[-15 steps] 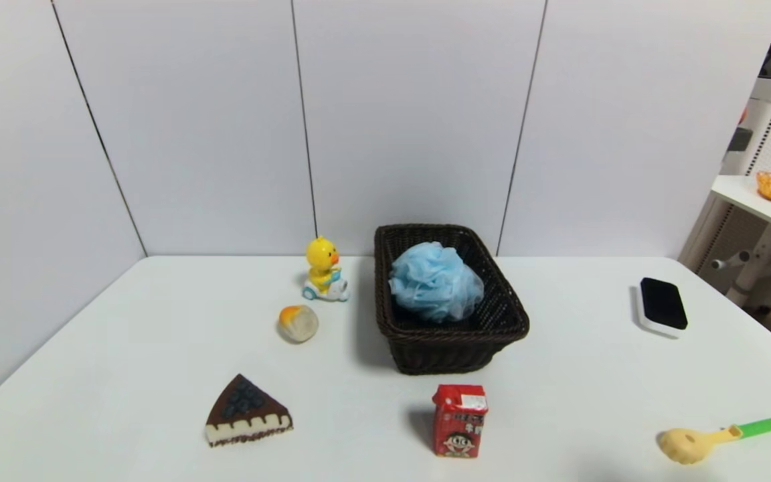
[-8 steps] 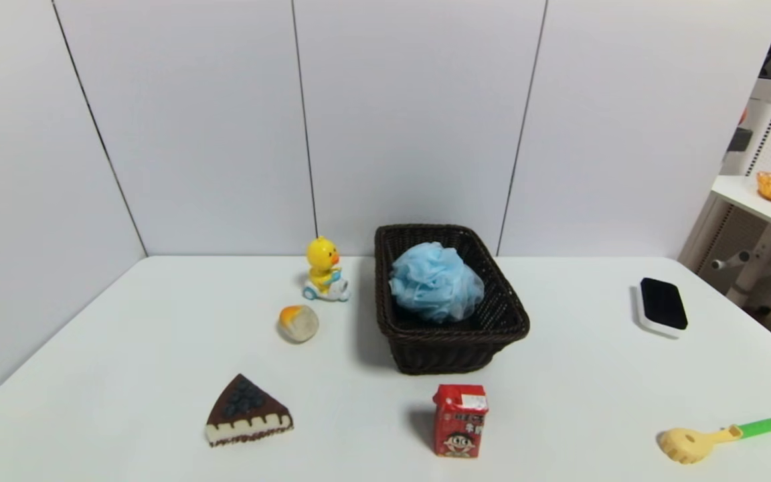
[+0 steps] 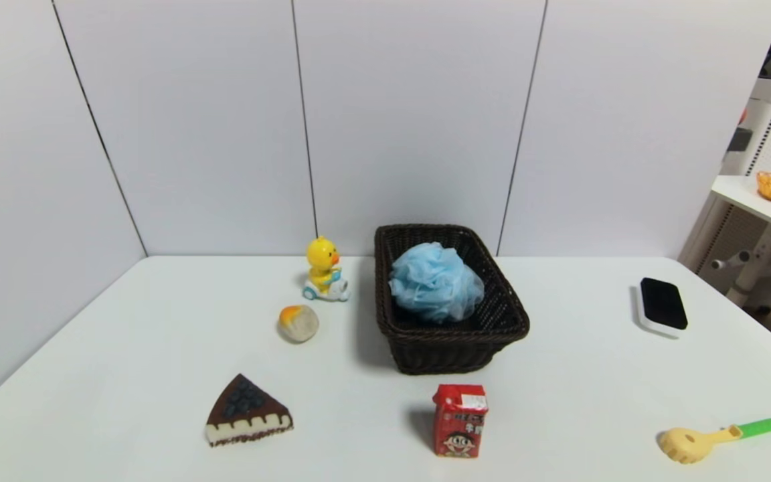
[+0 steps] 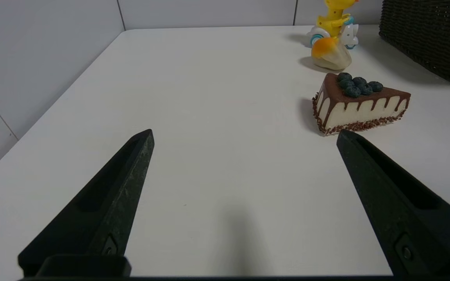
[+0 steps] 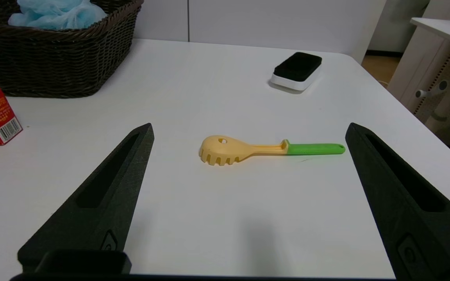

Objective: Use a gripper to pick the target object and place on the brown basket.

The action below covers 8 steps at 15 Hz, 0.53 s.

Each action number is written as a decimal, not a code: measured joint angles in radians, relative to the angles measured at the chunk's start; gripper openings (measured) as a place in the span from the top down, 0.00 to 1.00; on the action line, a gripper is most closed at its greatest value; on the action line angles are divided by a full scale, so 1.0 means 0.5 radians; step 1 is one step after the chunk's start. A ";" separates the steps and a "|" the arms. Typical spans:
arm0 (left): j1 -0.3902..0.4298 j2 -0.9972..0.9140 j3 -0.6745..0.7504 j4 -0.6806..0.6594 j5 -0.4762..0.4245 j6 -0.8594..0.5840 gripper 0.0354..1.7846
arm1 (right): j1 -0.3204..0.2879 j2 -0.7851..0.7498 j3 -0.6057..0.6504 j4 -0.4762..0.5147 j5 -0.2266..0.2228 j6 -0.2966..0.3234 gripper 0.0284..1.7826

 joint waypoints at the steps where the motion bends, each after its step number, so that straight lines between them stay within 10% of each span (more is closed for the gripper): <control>1: 0.000 0.000 0.000 0.000 0.000 0.001 0.06 | 0.000 -0.003 0.005 0.001 -0.001 -0.001 0.05; 8: 0.000 0.000 0.001 0.000 0.000 0.000 0.06 | 0.000 -0.005 0.008 -0.002 -0.004 0.017 0.05</control>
